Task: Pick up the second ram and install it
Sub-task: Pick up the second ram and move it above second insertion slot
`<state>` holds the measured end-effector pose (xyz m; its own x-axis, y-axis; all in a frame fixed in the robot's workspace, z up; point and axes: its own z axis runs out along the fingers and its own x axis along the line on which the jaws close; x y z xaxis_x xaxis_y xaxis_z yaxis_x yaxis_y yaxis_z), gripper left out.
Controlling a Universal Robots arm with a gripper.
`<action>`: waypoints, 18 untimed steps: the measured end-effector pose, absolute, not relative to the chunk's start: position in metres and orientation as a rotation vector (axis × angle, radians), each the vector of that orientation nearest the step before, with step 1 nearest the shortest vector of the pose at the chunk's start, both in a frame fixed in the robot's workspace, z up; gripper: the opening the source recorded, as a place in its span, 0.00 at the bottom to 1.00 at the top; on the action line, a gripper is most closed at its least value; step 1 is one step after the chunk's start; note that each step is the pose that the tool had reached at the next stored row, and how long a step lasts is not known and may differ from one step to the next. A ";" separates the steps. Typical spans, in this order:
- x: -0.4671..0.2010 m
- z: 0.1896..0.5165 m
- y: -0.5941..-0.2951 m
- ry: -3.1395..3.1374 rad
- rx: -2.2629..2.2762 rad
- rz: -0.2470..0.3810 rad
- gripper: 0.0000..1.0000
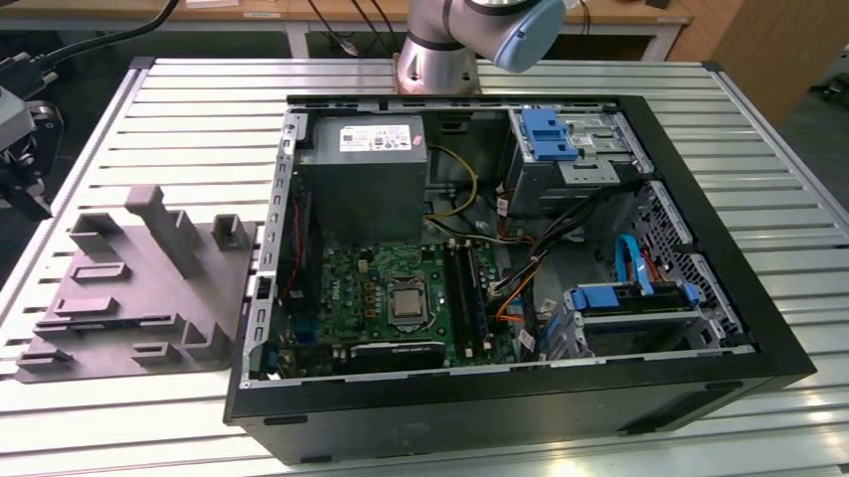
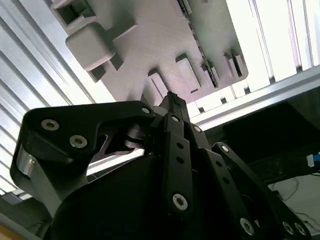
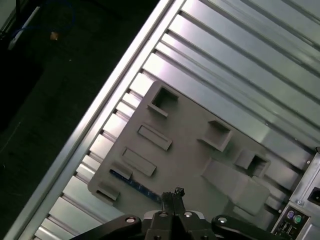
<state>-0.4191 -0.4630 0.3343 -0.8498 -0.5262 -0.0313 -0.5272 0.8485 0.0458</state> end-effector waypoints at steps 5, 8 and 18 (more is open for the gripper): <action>-0.419 0.333 -0.463 2.963 -0.993 0.084 0.10; -0.419 0.333 -0.463 2.937 -1.073 0.084 0.10; -0.419 0.331 -0.463 2.834 -1.332 0.086 0.10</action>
<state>-0.4191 -0.4630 0.3306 -0.6385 -0.7690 -0.0312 -0.7694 0.6371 0.0457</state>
